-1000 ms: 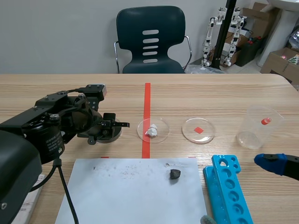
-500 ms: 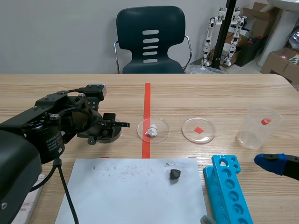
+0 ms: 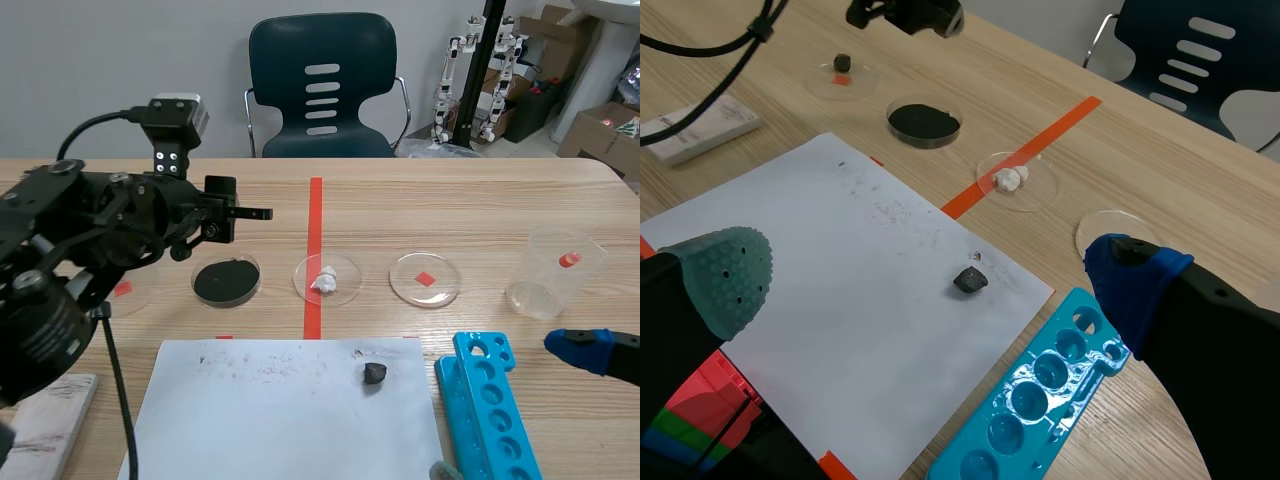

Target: Lower the mineral onto the iron filings and hold still

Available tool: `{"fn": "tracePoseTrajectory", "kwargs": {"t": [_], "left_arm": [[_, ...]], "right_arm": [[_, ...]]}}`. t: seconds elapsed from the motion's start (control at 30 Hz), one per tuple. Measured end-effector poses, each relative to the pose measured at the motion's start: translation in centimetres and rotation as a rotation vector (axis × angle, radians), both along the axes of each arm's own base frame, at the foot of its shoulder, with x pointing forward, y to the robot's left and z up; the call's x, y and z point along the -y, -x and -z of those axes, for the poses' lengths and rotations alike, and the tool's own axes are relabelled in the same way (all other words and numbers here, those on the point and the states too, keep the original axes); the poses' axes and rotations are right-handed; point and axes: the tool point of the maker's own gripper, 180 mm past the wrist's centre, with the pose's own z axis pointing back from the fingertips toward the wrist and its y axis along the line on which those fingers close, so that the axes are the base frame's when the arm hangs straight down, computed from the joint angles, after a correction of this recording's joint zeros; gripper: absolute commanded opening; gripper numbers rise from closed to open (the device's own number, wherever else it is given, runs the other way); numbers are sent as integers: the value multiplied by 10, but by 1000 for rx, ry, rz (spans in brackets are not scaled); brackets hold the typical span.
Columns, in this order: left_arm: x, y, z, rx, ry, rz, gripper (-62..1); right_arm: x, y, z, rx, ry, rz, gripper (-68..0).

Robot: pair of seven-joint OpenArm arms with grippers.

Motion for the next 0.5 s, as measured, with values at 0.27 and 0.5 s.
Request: {"fn": "tracePoseTrajectory", "kwargs": {"t": [0.27,0.5], "left_arm": [[7,72,-43,126,-42,147,-479],[28,140,-81,281,-1,315,-479]], "right_arm": [[0,0,0,0,1,0,4],[0,0,0,0,0,0,4]]}}
